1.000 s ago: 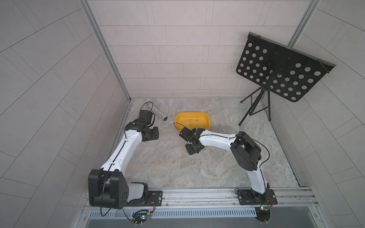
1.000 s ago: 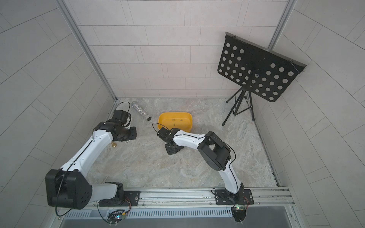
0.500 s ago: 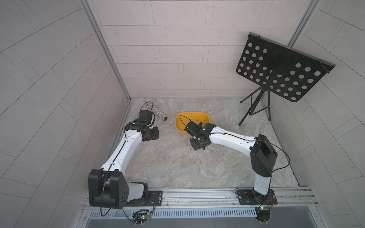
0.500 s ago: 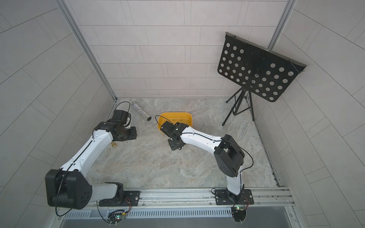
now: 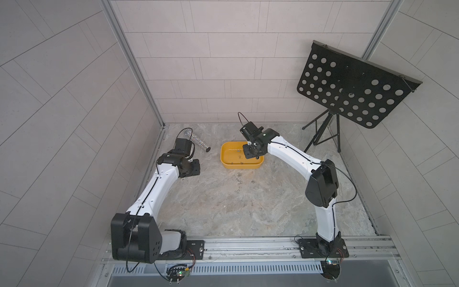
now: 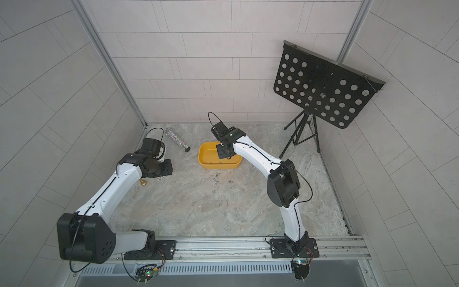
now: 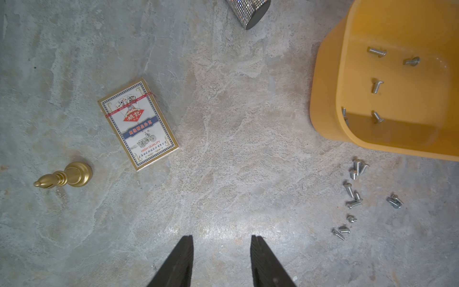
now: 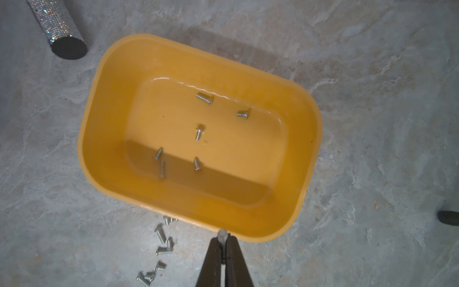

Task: Put the screws on the desktop into the storage box
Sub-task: Place the screw in the storage box.

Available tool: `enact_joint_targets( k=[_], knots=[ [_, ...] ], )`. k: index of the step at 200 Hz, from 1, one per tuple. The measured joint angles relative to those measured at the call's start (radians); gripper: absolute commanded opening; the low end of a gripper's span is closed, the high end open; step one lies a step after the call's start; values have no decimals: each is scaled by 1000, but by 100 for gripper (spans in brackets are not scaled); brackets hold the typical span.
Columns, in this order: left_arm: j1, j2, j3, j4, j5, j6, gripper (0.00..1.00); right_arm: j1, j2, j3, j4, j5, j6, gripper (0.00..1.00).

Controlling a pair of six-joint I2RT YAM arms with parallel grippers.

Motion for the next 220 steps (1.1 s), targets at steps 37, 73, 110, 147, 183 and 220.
enact_joint_targets(
  k=[37,73,110,147,183,220],
  knots=[
    [0,0,0,2,6,3,44,-47,206,199,-43,-26,-3,2],
    [0,0,0,2,8,3,44,-58,380,402,-92,-61,-2,3],
    [0,2,0,2,14,4,44,-54,437,468,-116,-87,2,8],
    [0,5,0,2,19,6,44,-52,438,476,-122,-94,3,18],
    [0,5,0,2,19,6,44,-52,438,476,-132,-93,-3,28],
    [0,5,0,2,19,7,44,-52,434,476,-148,-92,-11,30]
  ],
)
